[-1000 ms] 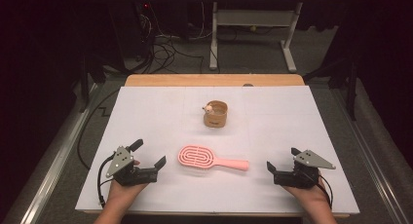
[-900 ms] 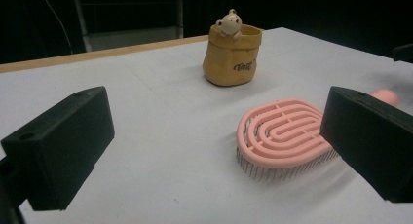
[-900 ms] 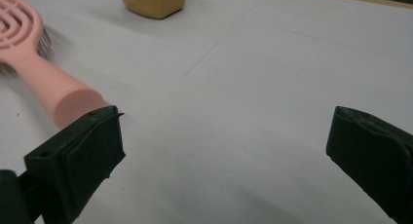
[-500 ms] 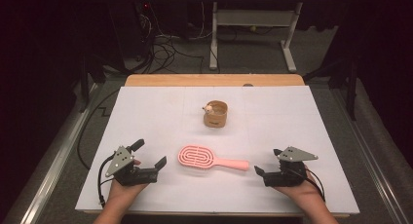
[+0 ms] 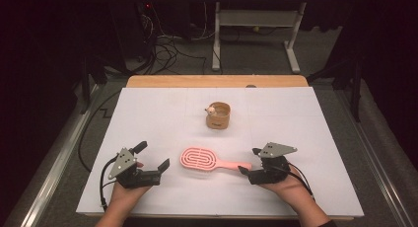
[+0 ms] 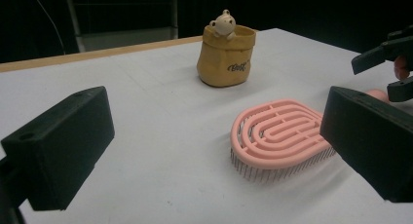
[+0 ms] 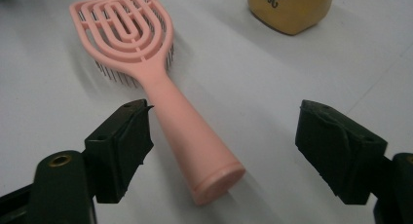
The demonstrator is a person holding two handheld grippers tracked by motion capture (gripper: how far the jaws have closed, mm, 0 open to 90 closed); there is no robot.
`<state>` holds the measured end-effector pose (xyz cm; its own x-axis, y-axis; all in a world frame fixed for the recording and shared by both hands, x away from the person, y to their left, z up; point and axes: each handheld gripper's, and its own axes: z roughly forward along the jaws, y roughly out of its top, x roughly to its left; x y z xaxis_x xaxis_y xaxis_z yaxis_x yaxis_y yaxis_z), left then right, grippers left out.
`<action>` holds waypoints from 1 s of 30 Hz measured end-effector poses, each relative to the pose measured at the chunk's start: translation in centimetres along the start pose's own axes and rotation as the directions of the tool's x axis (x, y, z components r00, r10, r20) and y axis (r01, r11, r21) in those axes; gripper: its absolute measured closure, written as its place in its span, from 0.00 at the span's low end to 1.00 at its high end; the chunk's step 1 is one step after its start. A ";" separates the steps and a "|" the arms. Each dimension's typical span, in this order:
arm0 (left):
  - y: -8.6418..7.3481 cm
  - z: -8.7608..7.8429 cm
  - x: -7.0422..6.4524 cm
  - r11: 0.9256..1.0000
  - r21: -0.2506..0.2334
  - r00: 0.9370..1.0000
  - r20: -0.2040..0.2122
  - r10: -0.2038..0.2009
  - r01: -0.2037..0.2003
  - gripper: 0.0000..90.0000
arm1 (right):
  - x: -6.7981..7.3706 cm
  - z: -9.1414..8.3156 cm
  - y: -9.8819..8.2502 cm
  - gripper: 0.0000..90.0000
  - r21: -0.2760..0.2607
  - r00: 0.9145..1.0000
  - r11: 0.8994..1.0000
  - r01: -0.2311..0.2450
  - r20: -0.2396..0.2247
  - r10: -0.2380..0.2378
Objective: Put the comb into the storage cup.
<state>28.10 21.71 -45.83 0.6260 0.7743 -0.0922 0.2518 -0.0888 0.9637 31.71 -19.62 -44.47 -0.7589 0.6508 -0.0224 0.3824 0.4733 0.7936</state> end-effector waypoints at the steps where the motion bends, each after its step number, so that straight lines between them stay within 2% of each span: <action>1: 0.0 0.0 0.0 1.000 0.000 1.000 0.000 -0.001 0.001 0.00 | 0.1 0.1 0.2 0.26 -0.002 1.000 1.000 0.007 -0.003 -0.007; 3: 0.0 0.0 0.0 1.000 0.001 1.000 -0.002 -0.002 0.002 0.00 | 0.6 0.4 0.9 0.35 -0.010 1.000 1.000 0.019 -0.022 -0.020; 4: 0.0 0.0 0.0 1.000 0.001 1.000 -0.002 -0.002 0.002 0.00 | 0.6 0.4 0.9 0.35 -0.010 1.000 1.000 0.019 -0.022 -0.020; 5: -0.1 -0.1 0.0 1.000 0.001 1.000 -0.003 -0.002 0.002 0.00 | 0.8 0.6 1.2 0.43 -0.007 0.999 1.000 0.023 -0.033 -0.023; 7: -0.1 -0.1 0.0 1.000 0.002 1.000 -0.003 -0.002 0.002 0.00 | 0.9 0.7 1.3 0.45 -0.004 0.999 1.000 0.023 -0.039 -0.023; 9: -0.1 -0.1 0.0 1.000 0.003 1.000 -0.004 0.000 0.000 0.00 | 0.9 1.2 1.6 0.54 0.032 0.997 0.999 0.044 -0.071 -0.042; 12: -0.1 -0.2 0.1 1.000 0.007 1.000 -0.005 0.003 -0.003 0.00 | 1.0 1.7 1.5 0.52 0.068 0.996 0.996 0.061 -0.073 -0.056; 14: -0.1 -0.2 0.1 1.000 0.007 1.000 -0.005 0.002 -0.002 0.00 | 0.9 1.9 1.4 0.50 0.085 0.995 0.995 0.057 -0.082 -0.050; 15: -0.1 -0.2 0.1 1.000 0.007 1.000 -0.006 0.001 -0.001 0.00 | 0.7 2.3 1.2 0.48 0.110 0.995 0.992 0.061 -0.087 -0.052; 21: -0.1 -0.2 0.1 1.000 0.005 1.000 -0.007 -0.002 0.002 0.00 | 0.6 2.6 1.1 0.49 0.128 0.992 0.989 0.075 -0.110 -0.061; 22: -0.1 -0.2 0.1 1.000 0.005 1.000 -0.006 -0.003 0.003 0.00 | 0.6 2.8 1.0 0.50 0.144 0.991 0.985 0.093 -0.113 -0.078; 24: -0.2 -0.1 0.1 1.000 0.004 1.000 -0.006 -0.005 0.005 0.00 | 0.7 2.8 0.9 0.50 0.153 0.991 0.984 0.095 -0.112 -0.078; 30: -0.2 -0.1 0.1 1.000 0.008 1.000 -0.003 -0.002 0.002 0.00 | 0.4 2.7 0.9 0.53 0.156 0.987 0.981 0.116 -0.127 -0.097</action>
<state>28.02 21.87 -45.99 0.6232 0.7765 -0.0931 0.2591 -0.0927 0.9614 33.21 -17.36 -45.47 -0.8530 0.5215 -0.0220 0.3690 0.6323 0.6813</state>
